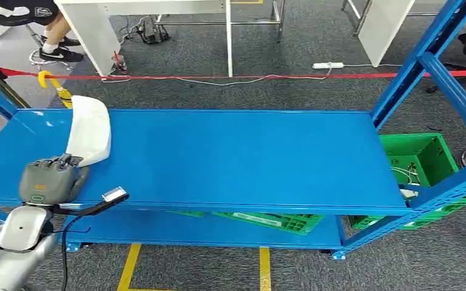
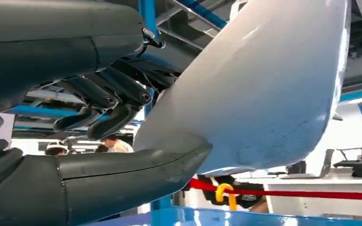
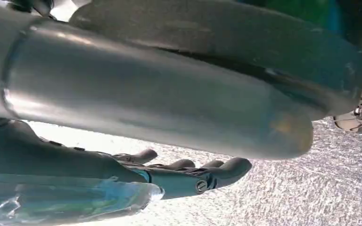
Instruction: Take the parts from the cabinet and place them on the table.
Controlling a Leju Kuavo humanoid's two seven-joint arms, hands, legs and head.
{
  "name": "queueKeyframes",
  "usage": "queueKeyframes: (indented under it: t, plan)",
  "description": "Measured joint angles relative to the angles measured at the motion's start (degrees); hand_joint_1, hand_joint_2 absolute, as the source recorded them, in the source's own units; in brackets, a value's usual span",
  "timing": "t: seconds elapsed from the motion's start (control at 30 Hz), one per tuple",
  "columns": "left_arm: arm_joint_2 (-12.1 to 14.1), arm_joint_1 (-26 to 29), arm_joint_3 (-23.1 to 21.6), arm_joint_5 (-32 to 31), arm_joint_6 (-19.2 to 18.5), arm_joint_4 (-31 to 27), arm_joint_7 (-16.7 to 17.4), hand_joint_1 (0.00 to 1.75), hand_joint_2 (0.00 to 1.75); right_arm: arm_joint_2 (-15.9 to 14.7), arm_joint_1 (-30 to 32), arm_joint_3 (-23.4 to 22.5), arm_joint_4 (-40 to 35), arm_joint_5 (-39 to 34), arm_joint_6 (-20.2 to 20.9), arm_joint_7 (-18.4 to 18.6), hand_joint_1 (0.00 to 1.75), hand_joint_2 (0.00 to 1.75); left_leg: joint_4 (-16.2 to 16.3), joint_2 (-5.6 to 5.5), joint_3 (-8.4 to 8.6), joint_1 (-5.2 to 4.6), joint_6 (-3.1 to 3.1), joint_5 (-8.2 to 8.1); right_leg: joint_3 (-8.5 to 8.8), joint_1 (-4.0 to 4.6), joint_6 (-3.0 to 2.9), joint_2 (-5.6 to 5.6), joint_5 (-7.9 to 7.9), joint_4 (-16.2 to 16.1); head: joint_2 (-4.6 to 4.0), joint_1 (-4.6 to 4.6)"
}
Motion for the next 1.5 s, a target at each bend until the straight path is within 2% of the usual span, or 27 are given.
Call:
queueKeyframes:
  t: [1.33,1.5]
  plan:
    - [0.96,-0.92,-3.45,-1.29,0.13,-0.17,0.48,1.75,1.75,0.0,-0.05,0.0,0.0,-0.22,0.0,0.0,0.0,0.0,0.0,0.0,-0.01,0.0,0.0,-0.01,0.01,-0.01,0.0,0.0,0.0,-0.01,0.0,0.0]
    - [1.07,-1.03,-3.89,-1.44,0.13,-0.17,1.07,1.75,1.75,0.02,-0.04,0.0,0.0,-0.22,-0.04,0.0,0.0,0.0,0.35,0.0,-0.14,-0.23,0.55,-0.23,0.03,-0.33,0.42,0.01,0.13,-0.16,0.0,-0.02]
